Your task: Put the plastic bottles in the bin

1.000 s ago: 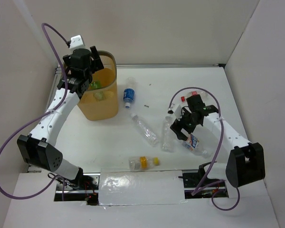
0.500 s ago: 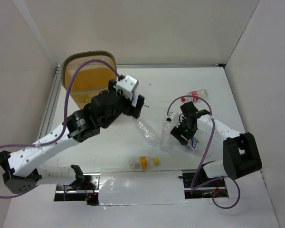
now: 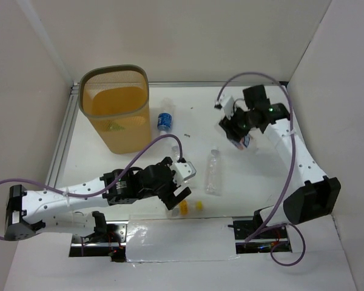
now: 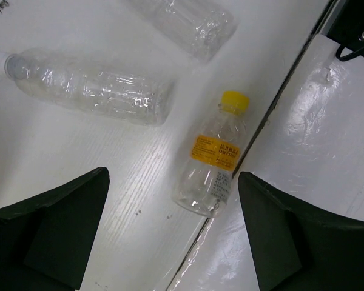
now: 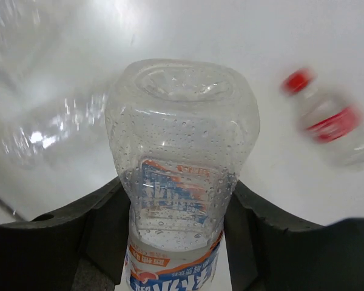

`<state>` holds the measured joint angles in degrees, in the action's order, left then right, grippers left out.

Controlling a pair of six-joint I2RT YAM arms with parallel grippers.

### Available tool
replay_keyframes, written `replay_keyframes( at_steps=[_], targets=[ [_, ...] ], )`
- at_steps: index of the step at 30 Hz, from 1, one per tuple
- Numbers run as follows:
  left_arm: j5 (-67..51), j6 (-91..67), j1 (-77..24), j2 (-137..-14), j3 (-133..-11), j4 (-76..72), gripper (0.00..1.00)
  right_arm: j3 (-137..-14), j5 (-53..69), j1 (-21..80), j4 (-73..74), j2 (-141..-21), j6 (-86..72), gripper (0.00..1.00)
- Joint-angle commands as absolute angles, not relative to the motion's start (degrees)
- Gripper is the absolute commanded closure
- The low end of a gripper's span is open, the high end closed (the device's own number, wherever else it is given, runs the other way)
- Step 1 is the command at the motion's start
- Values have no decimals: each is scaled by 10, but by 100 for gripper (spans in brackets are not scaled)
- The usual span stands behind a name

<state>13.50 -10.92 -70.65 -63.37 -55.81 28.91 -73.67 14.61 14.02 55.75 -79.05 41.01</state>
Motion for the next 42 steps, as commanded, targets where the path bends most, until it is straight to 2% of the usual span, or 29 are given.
replay_keyframes(
  at_steps=[1,5,9,17,22,25,29,30,37,39,40,41,42],
  targets=[
    [112,-116,-708,-642,-554,273,0,-886,215,145,632,-821,419,85],
    [112,-111,-725,-671,-542,261,0,-1091,298,185,636,-906,409,86],
    [117,-111,-746,-702,-542,261,0,-1216,333,241,571,-968,381,86],
    [133,-171,-764,-710,-508,260,0,-1207,305,352,193,-986,295,91],
    [149,-192,-783,-710,-494,260,0,-1318,299,378,149,-1060,250,91],
    [149,-204,-789,-725,-489,260,0,-1338,304,393,104,-1077,217,90],
    [171,-209,-797,-747,-483,260,0,-1353,325,393,30,-1130,140,85],
    [179,-209,-802,-752,-483,260,0,-1358,325,393,19,-1139,110,81],
    [196,-214,-802,-780,-494,265,0,-1397,336,382,-66,-1235,-3,77],
    [201,-220,-802,-780,-494,265,0,-1409,344,382,-66,-1264,-25,68],
    [201,-220,-802,-780,-494,265,0,-1409,344,382,-66,-1270,-25,59],
    [207,-220,-802,-780,-494,265,0,-1409,349,382,-66,-1270,-31,46],
    [213,-220,-802,-780,-494,265,0,-1409,349,382,-58,-1276,-25,19]
  ],
)
